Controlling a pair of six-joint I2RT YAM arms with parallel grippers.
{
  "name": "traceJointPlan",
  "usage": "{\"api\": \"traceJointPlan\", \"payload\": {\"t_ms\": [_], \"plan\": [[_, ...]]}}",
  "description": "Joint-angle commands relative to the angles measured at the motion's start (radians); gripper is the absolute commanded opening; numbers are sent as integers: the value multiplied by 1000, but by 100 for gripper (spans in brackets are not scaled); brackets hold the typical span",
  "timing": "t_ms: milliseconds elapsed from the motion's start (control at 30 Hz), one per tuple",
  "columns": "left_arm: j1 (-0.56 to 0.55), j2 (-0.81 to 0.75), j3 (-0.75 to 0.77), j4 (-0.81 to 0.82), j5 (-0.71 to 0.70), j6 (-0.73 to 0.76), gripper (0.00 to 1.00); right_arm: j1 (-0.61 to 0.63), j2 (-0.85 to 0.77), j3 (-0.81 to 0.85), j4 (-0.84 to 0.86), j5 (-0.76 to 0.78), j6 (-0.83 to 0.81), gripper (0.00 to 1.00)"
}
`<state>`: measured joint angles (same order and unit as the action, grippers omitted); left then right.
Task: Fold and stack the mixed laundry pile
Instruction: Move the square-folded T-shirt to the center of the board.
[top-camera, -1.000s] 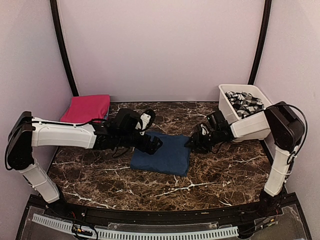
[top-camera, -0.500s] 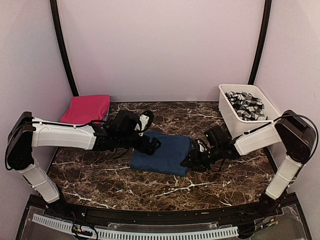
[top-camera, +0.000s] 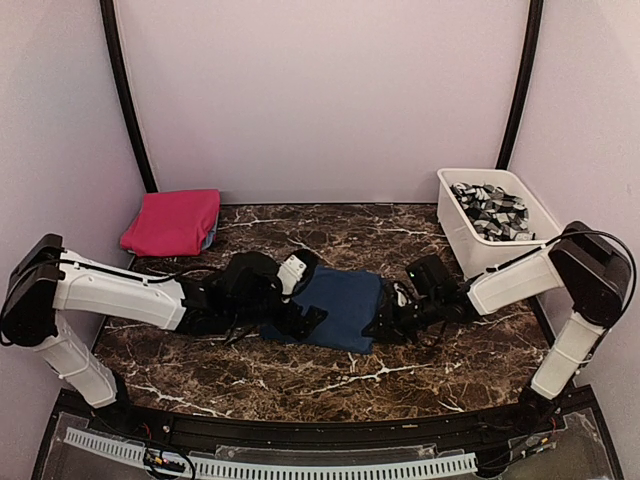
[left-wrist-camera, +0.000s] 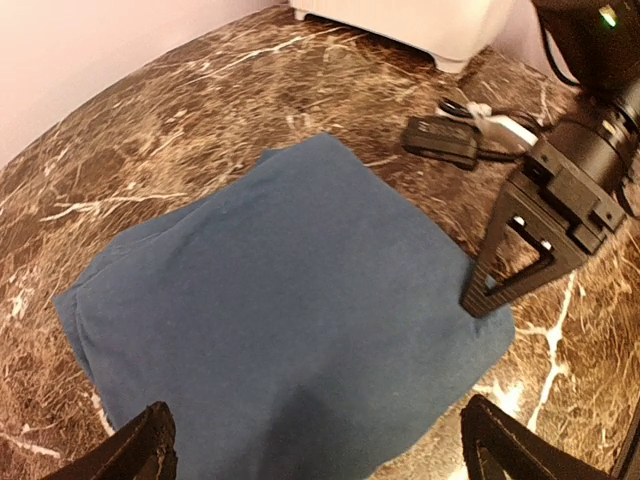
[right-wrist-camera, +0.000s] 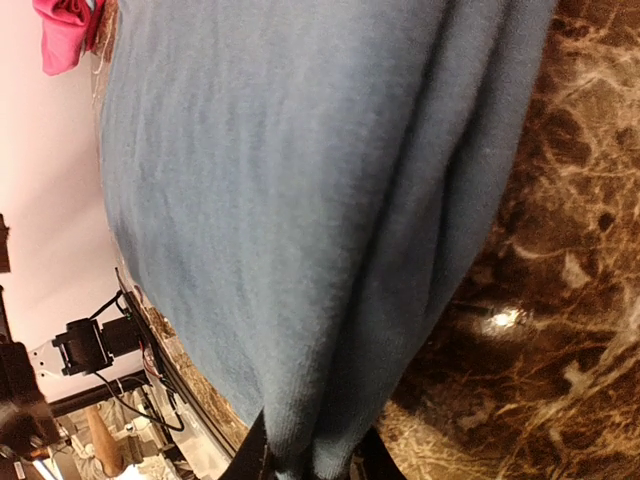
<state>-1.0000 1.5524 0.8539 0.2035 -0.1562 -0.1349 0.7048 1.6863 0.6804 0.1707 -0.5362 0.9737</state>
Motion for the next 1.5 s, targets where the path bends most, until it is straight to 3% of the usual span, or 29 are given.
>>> {"api": "traceJointPlan", "payload": {"t_ms": [0,100,400,433,633,867,1067,1233,1467], "plan": [[-115,32,-62,188,-90,203,99,23,-71,29,-40,10,1,18],[-151,66,-91,257,-72,240,99,25,-84,44,-62,10,-6,10],[-251,201,-48,334,-132,318,99,55,-87,54,-33,2,30,6],[-253,205,-47,337,-133,317,99,61,-82,56,-30,0,32,7],[-255,171,-84,353,-141,309,99,65,-84,4,-75,-31,10,42],[-255,142,-89,332,-134,323,99,-18,-259,-30,-299,110,-85,62],[-260,186,-33,327,-137,300,99,-162,-204,28,-285,109,-169,58],[-268,228,22,281,-156,275,99,-180,-82,130,-251,80,-205,56],[-224,185,-3,203,-161,51,98,-204,103,306,-258,96,-269,55]]}}
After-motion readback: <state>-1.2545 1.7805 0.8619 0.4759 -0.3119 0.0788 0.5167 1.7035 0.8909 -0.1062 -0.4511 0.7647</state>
